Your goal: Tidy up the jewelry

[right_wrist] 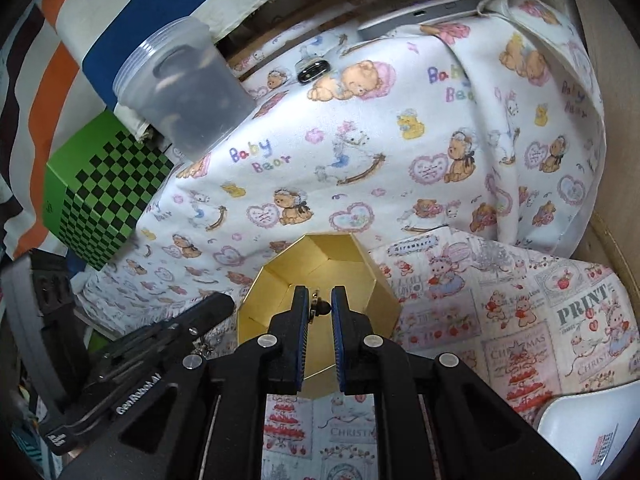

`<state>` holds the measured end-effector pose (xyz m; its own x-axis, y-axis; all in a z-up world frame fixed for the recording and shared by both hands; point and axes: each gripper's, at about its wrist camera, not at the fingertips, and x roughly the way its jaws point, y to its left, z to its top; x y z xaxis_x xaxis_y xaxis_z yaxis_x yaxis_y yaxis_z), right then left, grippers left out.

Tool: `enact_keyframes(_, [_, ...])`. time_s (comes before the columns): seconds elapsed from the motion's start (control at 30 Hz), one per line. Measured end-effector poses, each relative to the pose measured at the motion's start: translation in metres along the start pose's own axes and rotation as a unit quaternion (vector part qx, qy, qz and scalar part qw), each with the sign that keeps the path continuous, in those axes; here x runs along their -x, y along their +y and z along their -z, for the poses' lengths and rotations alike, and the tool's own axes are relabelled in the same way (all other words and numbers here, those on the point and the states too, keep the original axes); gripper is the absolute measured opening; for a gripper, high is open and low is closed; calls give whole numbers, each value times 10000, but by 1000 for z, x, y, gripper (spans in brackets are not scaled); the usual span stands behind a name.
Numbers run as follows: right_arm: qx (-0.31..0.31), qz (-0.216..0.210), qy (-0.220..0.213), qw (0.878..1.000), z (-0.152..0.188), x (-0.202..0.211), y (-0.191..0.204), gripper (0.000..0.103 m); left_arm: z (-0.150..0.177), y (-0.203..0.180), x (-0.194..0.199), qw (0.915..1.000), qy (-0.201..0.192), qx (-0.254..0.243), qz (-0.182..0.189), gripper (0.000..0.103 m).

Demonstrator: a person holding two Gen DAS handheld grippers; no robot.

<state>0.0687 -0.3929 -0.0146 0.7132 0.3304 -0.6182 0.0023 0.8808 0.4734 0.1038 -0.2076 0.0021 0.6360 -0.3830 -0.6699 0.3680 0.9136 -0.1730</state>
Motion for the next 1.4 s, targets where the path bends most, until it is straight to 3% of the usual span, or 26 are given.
enact_keyframes(0.03, [42,31,-38,10000,0,1,2,32,0,0,5,9999,-69,-45,-85,0])
enact_keyframes(0.13, [149,218,-151,9995,1,5,9,45,6,1,27,9984,-361,-226,-364,4])
enact_keyframes(0.2, [199,252,-171,9993,3,7,14,45,12,2,44,9958,-604,-347,-597,29])
enact_keyframes(0.23, [232,253,-186,9992,3,9,17,45,17,2,53,9937,-778,-444,-670,34])
enact_keyframes(0.37, [476,393,-323,9976,8,14,33,47,27,11,81,9885,-1088,-541,-903,38])
enact_keyframes(0.5, [800,601,-437,9940,14,17,50,48,33,25,109,9853,-1371,-435,-920,53])
enact_keyframes(0.7, [1059,720,-651,9896,21,23,64,48,45,42,137,9767,-1775,-452,-1116,58])
enact_keyframes(0.83, [1182,751,-790,9870,26,26,73,48,48,56,134,9787,-1736,-256,-1070,60])
enact_keyframes(0.87, [1218,746,-810,9864,27,26,75,48,49,60,133,9790,-1734,-261,-1036,64])
enact_keyframes(0.97, [1320,727,-846,9850,32,24,82,51,53,75,129,9747,-1878,-54,-1209,94])
enact_keyframes(1.03, [1336,763,-851,9844,34,21,84,59,54,87,122,9753,-1775,131,-1307,95])
enact_keyframes(1.4, [1372,916,-725,9836,37,10,83,60,54,118,107,9720,-1507,236,-1786,95])
